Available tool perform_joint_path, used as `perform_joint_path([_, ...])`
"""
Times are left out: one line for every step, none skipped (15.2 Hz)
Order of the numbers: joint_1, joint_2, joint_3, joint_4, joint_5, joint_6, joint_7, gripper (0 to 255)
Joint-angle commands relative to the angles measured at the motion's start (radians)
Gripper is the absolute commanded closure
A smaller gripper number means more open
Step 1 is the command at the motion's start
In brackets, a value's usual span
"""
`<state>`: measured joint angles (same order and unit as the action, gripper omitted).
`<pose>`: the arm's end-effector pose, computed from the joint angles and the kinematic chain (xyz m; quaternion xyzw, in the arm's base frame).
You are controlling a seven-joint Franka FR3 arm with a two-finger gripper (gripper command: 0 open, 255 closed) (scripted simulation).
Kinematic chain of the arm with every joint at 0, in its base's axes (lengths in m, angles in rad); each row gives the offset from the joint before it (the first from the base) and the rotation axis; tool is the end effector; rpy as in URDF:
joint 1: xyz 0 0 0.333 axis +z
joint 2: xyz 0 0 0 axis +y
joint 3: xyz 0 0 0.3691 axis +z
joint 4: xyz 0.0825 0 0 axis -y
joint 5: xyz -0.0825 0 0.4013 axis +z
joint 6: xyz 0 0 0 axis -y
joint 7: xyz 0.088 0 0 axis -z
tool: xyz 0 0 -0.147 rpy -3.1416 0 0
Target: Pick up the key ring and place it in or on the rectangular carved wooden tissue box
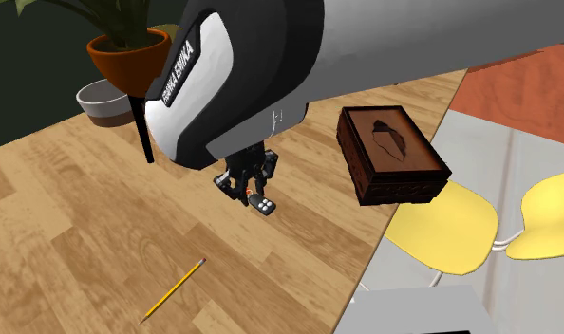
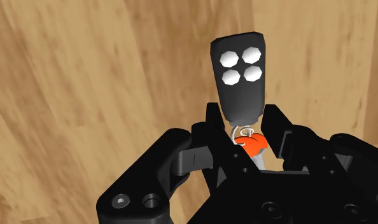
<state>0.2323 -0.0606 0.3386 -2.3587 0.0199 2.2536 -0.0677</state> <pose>0.4167 0.2691 0.3487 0.9514 0.3072 -0.0225 0.0084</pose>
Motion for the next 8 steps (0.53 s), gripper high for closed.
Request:
perform_joint_path([0.001, -0.018, 0.000, 0.009, 0.007, -0.027, -0.003, 255])
perform_joint_path([0.001, -0.026, -0.001, 0.015, 0.010, -0.041, -0.006, 255])
perform_joint_path([0.001, -0.034, -0.001, 0.022, 0.013, -0.055, -0.008, 255])
perform_joint_path([0.001, -0.042, -0.002, 0.028, 0.016, -0.069, -0.010, 255])
perform_joint_path([0.001, -0.050, -0.003, 0.035, 0.018, -0.083, -0.012, 255])
perform_joint_path([0.002, -0.057, -0.004, 0.041, 0.021, -0.097, -0.014, 255])
perform_joint_path([0.002, -0.064, -0.005, 0.048, 0.023, -0.111, -0.016, 255])
perform_joint_path([0.002, -0.071, -0.005, 0.056, 0.025, -0.125, -0.018, 255])
